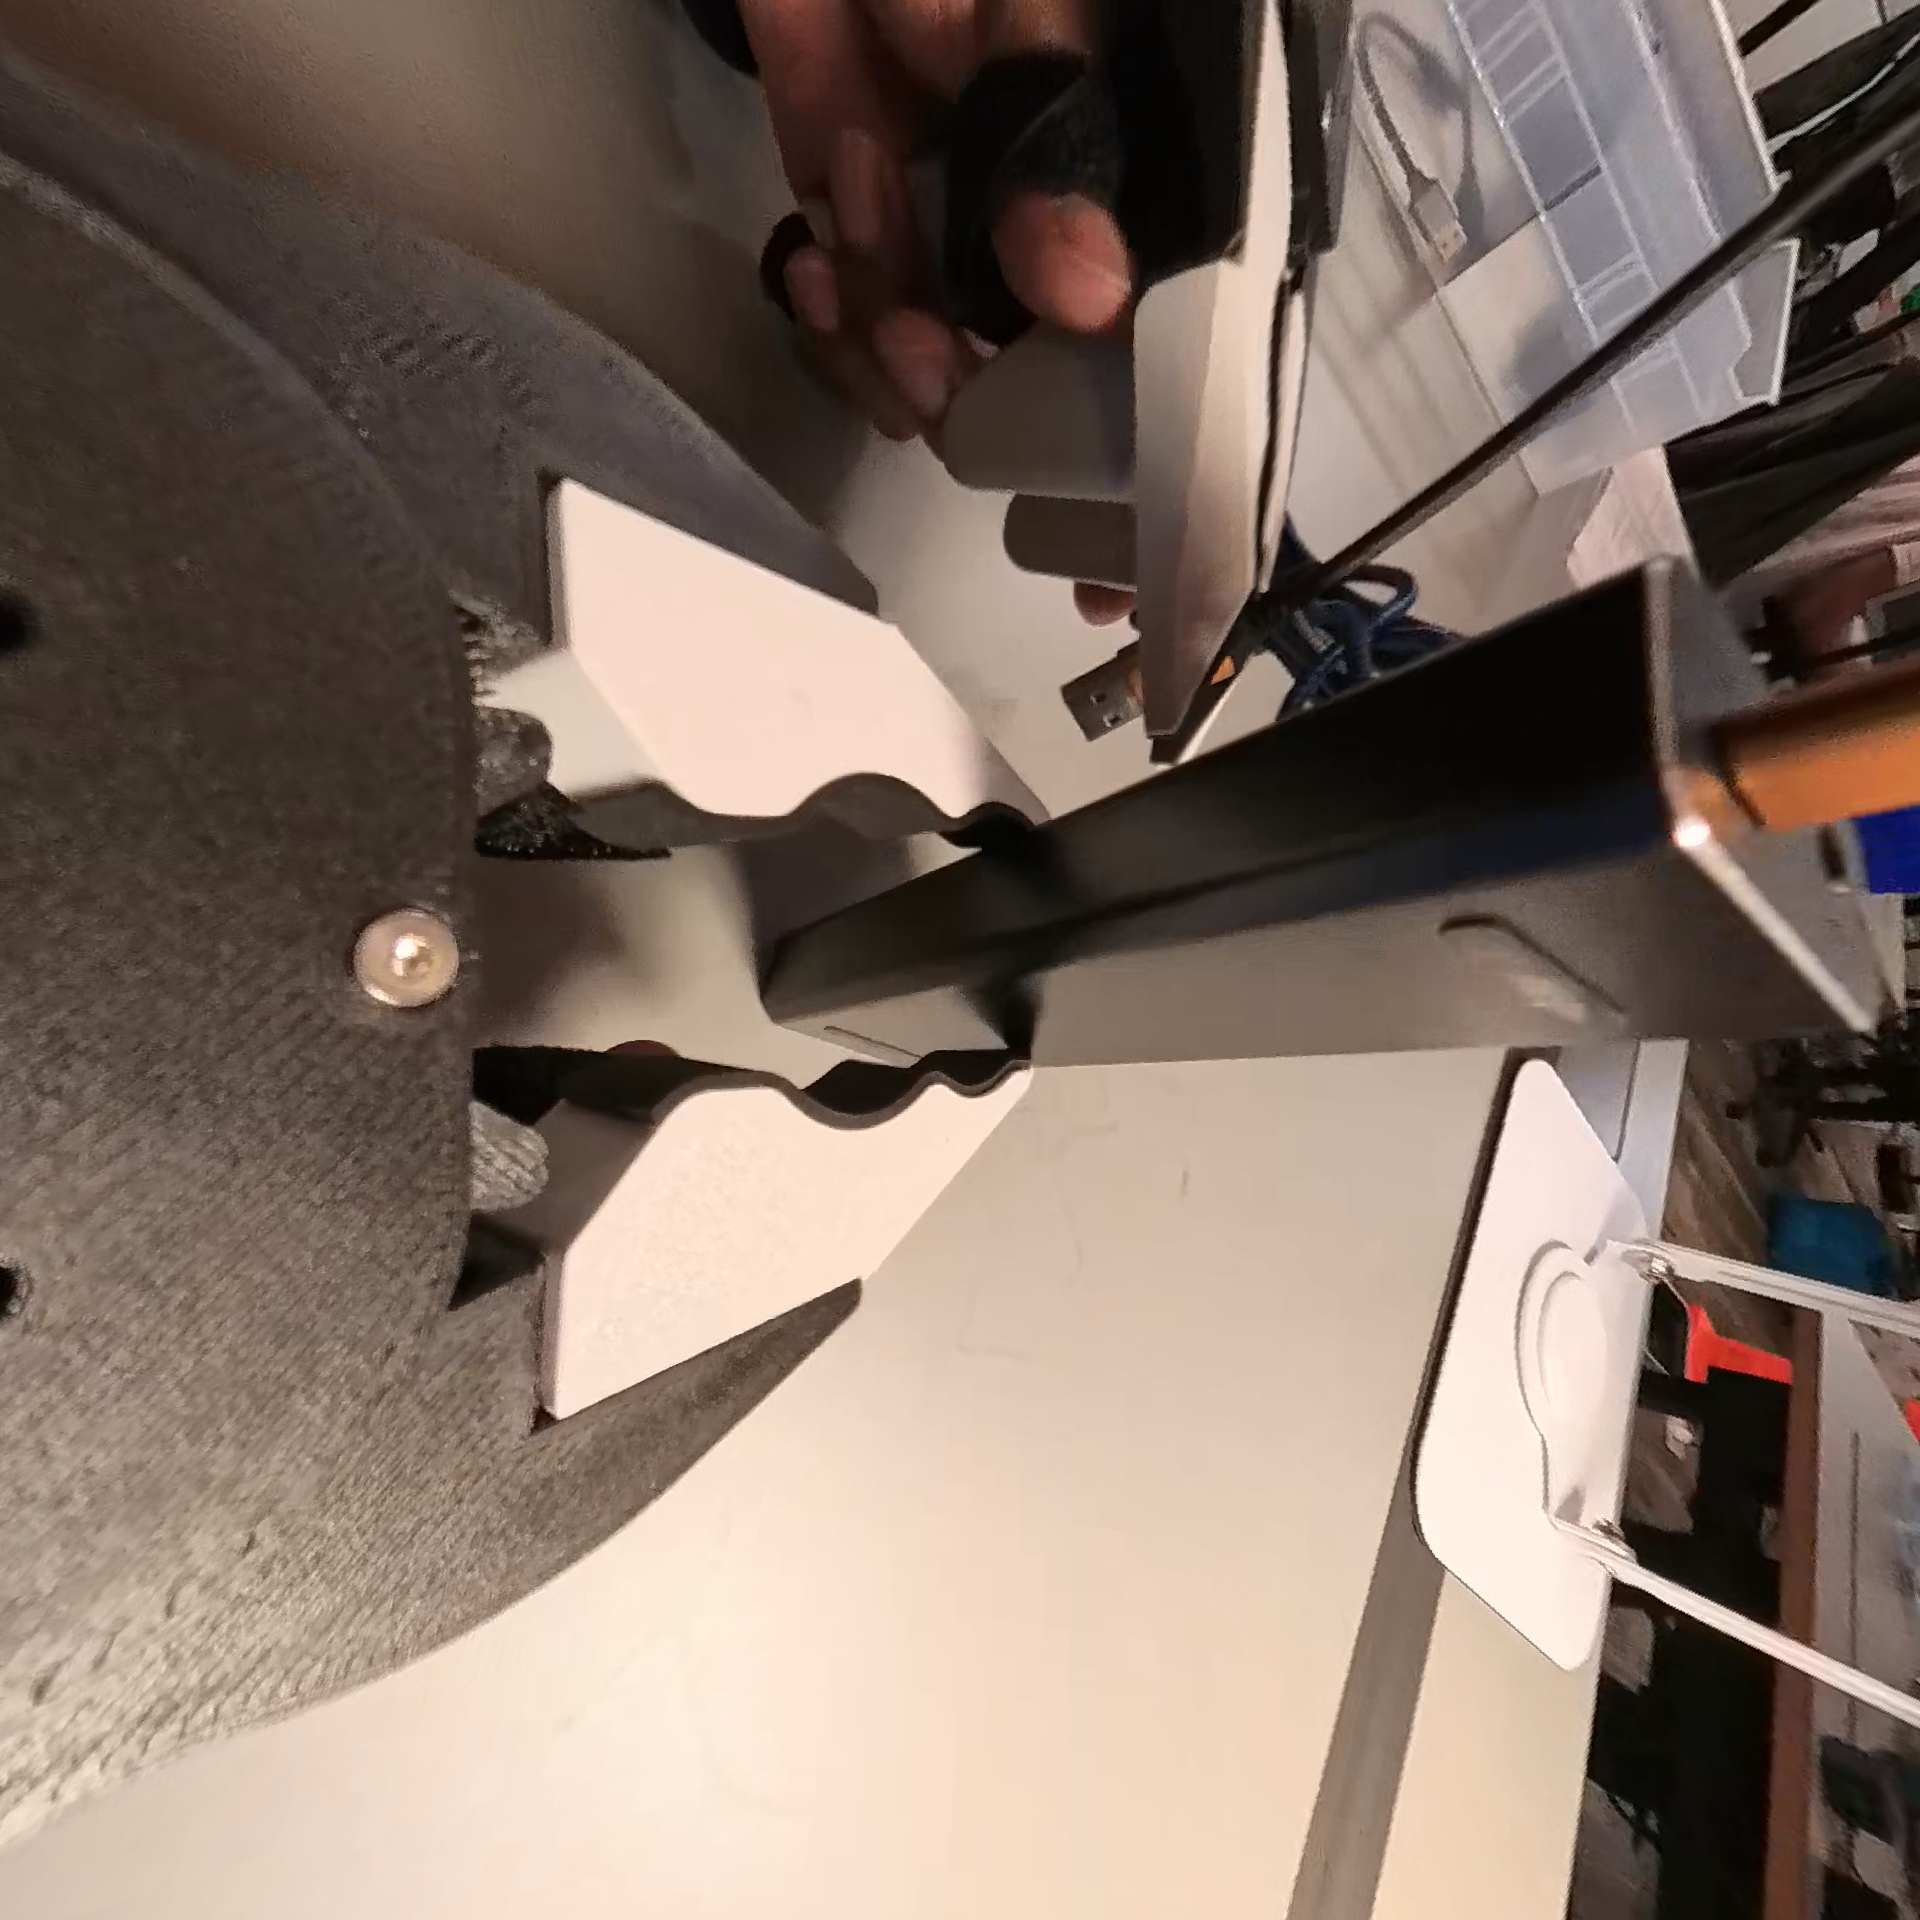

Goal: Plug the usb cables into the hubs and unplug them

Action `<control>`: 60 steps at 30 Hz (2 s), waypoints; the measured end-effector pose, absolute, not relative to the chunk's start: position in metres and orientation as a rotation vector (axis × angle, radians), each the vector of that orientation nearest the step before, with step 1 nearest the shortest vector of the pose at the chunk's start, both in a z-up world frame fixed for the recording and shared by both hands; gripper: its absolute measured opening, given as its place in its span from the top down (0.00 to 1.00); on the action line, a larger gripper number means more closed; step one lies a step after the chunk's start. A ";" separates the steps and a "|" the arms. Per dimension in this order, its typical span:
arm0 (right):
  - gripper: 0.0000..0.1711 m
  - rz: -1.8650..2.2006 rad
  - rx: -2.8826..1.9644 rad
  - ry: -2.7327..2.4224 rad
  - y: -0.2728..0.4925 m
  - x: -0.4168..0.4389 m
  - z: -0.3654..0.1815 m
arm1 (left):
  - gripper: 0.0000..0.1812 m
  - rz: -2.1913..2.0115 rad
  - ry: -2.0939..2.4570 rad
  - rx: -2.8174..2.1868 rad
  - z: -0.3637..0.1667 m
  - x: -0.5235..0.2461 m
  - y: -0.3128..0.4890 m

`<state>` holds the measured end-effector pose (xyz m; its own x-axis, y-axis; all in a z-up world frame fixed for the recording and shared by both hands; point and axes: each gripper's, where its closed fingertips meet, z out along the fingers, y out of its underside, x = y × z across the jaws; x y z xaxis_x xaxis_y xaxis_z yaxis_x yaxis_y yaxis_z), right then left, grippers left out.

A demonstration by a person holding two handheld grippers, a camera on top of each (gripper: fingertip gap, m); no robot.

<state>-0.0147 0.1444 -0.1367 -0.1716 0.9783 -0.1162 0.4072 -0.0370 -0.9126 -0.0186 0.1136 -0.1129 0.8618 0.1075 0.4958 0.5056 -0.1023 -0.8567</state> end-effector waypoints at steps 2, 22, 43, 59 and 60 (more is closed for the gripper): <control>0.78 1.176 -1.480 -1.634 0.145 -0.014 -0.138 | 0.90 -0.383 -0.480 -1.637 -0.111 -0.018 0.114; 0.86 1.532 -1.802 -1.408 0.141 -0.014 -0.134 | 0.91 -1.066 -0.596 -1.136 -0.061 -0.012 0.101; 0.86 1.180 -1.724 -1.557 0.153 -0.014 -0.155 | 0.94 -1.125 -0.615 -1.086 -0.061 -0.015 0.097; 0.86 1.285 -1.439 -1.540 0.153 -0.009 -0.115 | 0.94 -0.695 -0.472 -1.377 -0.084 -0.012 0.097; 0.86 1.336 -1.395 -1.543 0.150 -0.007 -0.107 | 0.94 -0.707 -0.478 -1.364 -0.083 -0.013 0.096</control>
<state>-0.0066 0.1501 -0.1074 -0.2161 0.9637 -0.1567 0.2935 -0.0889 -0.9518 -0.0129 0.0957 -0.0831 0.7079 -0.1778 0.6835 0.7005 0.0533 -0.7117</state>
